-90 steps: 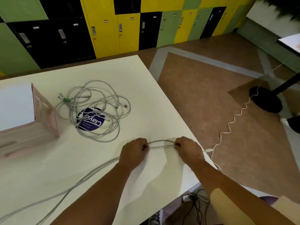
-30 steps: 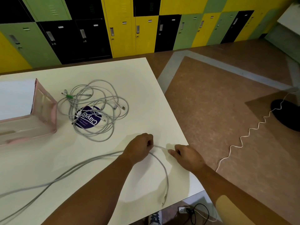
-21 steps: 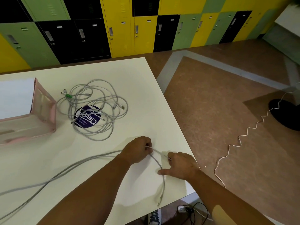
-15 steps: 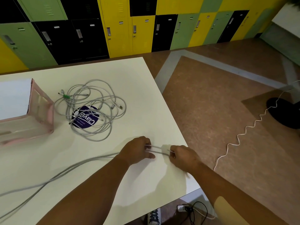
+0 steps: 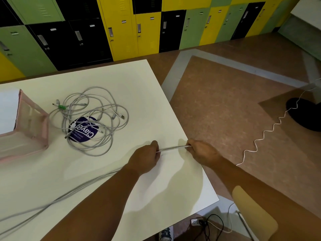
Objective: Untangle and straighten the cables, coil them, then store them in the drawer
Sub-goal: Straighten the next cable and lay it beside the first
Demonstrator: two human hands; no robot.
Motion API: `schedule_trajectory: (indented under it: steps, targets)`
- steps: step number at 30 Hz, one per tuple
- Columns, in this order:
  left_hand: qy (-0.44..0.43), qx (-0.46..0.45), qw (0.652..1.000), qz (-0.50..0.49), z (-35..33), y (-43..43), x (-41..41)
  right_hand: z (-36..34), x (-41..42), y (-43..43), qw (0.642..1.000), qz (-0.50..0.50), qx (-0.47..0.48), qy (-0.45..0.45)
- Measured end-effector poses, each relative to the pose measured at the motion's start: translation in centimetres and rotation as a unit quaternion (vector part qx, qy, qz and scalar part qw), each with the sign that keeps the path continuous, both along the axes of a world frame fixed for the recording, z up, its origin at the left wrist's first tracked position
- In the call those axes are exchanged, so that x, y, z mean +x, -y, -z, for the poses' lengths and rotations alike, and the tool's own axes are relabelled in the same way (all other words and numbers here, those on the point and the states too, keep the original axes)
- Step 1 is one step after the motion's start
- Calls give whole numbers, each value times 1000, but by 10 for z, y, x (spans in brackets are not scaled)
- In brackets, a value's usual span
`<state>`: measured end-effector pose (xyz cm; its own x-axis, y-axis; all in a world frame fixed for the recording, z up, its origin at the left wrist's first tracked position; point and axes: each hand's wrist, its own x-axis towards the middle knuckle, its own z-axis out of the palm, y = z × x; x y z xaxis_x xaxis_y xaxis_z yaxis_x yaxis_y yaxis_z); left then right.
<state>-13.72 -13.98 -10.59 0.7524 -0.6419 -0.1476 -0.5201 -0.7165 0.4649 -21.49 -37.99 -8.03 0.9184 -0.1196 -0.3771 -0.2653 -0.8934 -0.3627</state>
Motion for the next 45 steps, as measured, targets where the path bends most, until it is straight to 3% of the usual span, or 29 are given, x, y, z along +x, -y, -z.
schedule_trajectory:
  steps: [5, 11, 17, 20, 25, 32, 38, 45]
  targets:
    - [17, 9, 1000, -8, 1, 8, 8, -9, 15, 15, 990, 55, 125, -28]
    - [21, 26, 999, -6, 0, 15, 14, -7, 25, 28, 952, 142, 262, -65]
    - [-34, -11, 999, -7, -3, 17, 17, 2, 28, 40, 976, 88, 190, -65]
    - [-15, -16, 1000, -12, -5, 19, 18, 2, 30, 41, 968, 112, 211, -70]
    - [-50, -20, 998, -21, -4, 18, 23, 3, 30, 44, 999, 22, 27, -39]
    - [-76, -5, 997, -29, 3, 1, 21, 15, 19, 56, 999, -4, 26, -22]
    - [-37, 6, 999, 16, 5, -12, 14, 24, 9, 61, 994, -66, -82, -30]
    - [-46, -3, 999, -10, 12, -19, 2, 37, 17, 57, 977, -89, -195, -17]
